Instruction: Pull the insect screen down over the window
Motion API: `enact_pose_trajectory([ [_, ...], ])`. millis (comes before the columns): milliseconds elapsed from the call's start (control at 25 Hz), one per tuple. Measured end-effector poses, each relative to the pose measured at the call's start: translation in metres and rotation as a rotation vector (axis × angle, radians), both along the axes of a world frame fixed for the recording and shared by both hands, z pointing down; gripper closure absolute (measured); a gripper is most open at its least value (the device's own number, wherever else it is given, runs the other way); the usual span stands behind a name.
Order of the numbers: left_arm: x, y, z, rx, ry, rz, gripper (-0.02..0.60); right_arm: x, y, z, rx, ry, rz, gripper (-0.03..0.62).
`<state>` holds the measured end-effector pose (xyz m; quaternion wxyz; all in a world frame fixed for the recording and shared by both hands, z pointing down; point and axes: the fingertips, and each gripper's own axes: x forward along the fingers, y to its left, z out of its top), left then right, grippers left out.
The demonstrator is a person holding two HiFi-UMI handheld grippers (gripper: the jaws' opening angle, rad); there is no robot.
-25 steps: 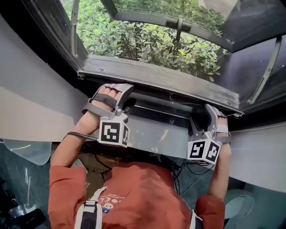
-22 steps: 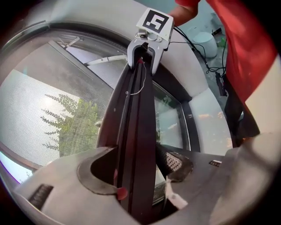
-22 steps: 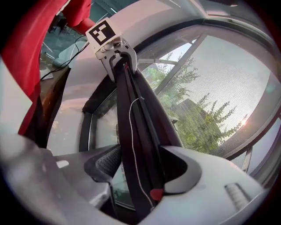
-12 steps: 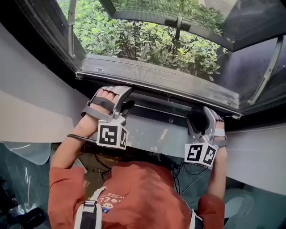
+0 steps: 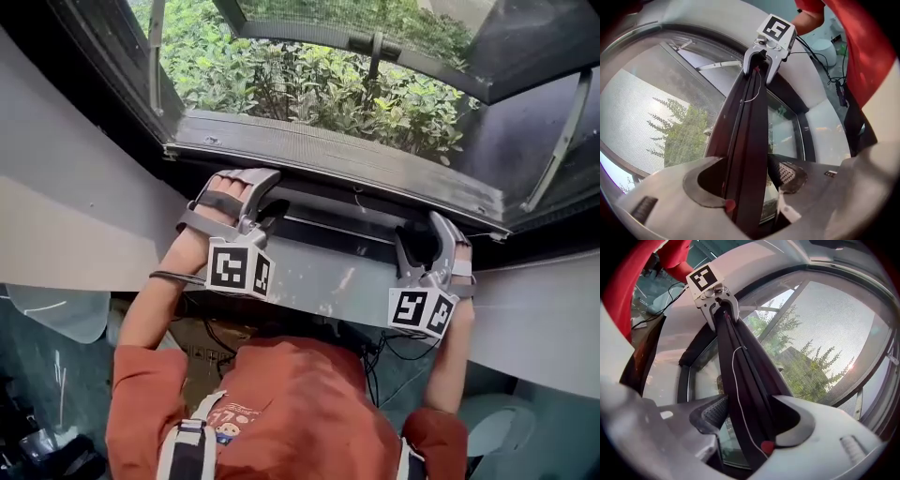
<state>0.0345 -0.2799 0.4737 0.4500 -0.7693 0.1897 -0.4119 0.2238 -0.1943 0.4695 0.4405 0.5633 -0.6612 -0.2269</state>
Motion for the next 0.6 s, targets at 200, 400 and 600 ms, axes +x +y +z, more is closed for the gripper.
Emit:
enact_pose_trajectory([
  [200,0.0019,-0.0004,-0.0042,-0.005,0.022,-0.009,0.304,0.003,-0.0004,-0.0019,-0.006,0.025,0.011,0.298],
  [400,0.0006,0.0018,-0.0052,-0.026,0.064,-0.011,0.304,0.0019,-0.0001,-0.0026,0.004,-0.004,0.009,0.298],
  [600,0.0021,0.0033,-0.0082,-0.046,0.149,-0.032,0.304,0.0017,-0.0004,-0.006,0.029,-0.047,0.012,0.298],
])
